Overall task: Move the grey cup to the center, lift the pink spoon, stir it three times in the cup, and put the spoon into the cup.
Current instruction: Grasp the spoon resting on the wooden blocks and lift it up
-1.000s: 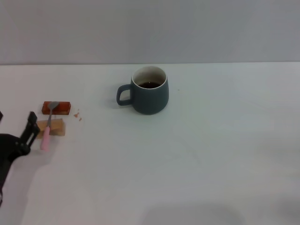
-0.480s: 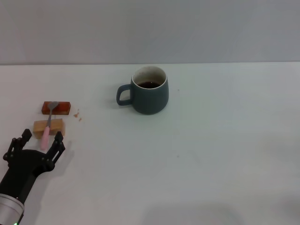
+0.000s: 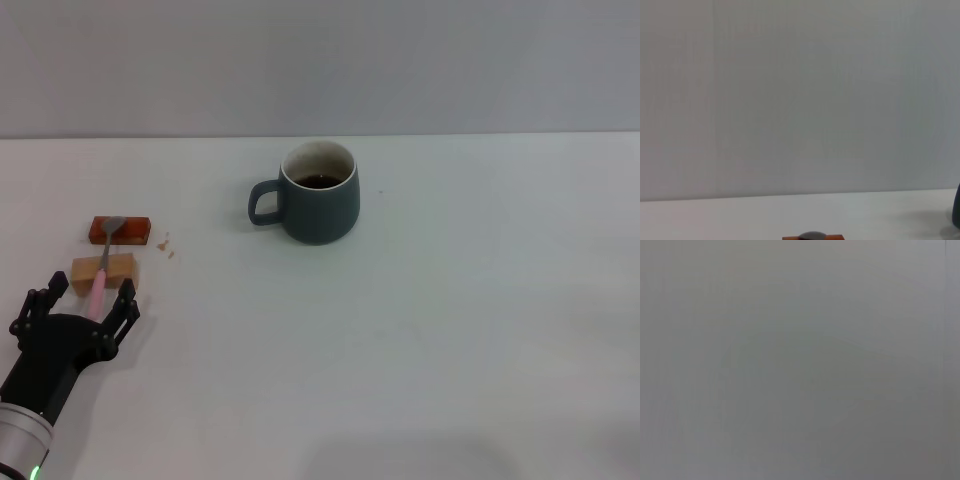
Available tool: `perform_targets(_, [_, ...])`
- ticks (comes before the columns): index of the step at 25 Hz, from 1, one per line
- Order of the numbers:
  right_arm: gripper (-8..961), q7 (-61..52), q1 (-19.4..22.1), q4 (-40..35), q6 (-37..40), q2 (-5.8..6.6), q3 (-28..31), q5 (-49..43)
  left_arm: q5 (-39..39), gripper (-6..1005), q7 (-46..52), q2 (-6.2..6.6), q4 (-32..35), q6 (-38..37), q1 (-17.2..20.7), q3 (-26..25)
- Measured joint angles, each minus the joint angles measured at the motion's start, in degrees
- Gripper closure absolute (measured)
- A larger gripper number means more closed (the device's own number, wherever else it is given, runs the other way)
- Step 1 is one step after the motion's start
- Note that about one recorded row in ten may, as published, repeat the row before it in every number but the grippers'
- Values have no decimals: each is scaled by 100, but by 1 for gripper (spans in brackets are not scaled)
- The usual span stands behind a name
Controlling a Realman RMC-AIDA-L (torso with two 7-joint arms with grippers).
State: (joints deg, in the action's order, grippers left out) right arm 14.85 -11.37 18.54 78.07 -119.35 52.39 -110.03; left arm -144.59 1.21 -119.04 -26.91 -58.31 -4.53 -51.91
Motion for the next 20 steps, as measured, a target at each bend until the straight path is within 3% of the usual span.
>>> perform_targets(20, [953, -15, -1, 36, 6, 0, -28, -15, 89, 169, 2, -3, 169, 371, -163, -27])
